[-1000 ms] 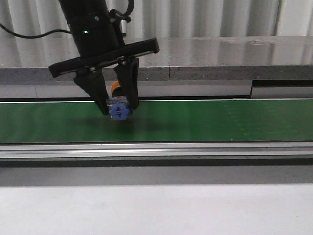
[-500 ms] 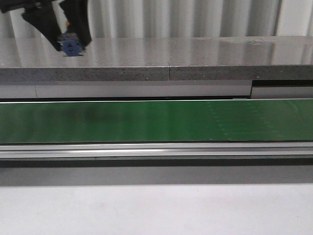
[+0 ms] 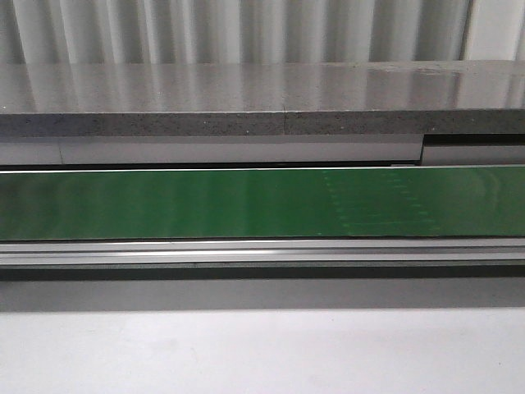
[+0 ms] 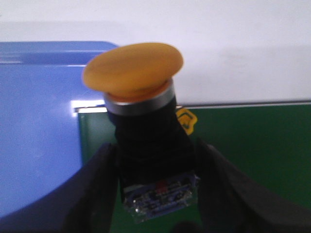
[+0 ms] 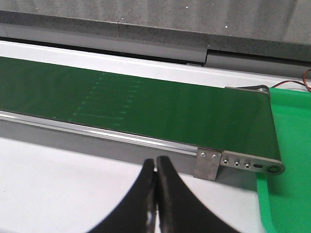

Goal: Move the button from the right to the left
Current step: 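Move the held button over the blue tray and open the left gripper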

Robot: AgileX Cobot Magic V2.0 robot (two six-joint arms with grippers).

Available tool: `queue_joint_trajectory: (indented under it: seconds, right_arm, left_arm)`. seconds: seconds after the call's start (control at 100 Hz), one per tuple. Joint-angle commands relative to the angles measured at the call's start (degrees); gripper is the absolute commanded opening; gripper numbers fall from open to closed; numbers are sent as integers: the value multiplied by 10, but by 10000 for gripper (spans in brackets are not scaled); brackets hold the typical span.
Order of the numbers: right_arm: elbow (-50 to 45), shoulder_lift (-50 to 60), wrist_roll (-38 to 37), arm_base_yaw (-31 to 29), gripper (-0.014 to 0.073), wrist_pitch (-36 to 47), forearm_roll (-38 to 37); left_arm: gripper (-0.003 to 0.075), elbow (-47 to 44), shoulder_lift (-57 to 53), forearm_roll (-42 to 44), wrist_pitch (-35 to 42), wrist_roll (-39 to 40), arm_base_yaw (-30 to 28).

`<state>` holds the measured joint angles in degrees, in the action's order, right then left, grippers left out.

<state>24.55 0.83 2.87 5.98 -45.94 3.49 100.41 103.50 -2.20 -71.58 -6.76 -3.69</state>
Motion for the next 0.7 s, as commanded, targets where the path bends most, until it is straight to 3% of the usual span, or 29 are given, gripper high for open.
queue_joint_trajectory:
  seconds: [0.0,0.36,0.69]
  right_arm:
    - [12,4,3,1,-66,44,1]
    - [12,4,3,1,-66,44,1]
    - [12,4,3,1,-66,44,1]
  left_arm:
    - [64,1,-30,5,-1,-27,-32]
    - [64,-60,8,32,-1,-33,-156]
    - [65,-62,94,53,8,-40,-187]
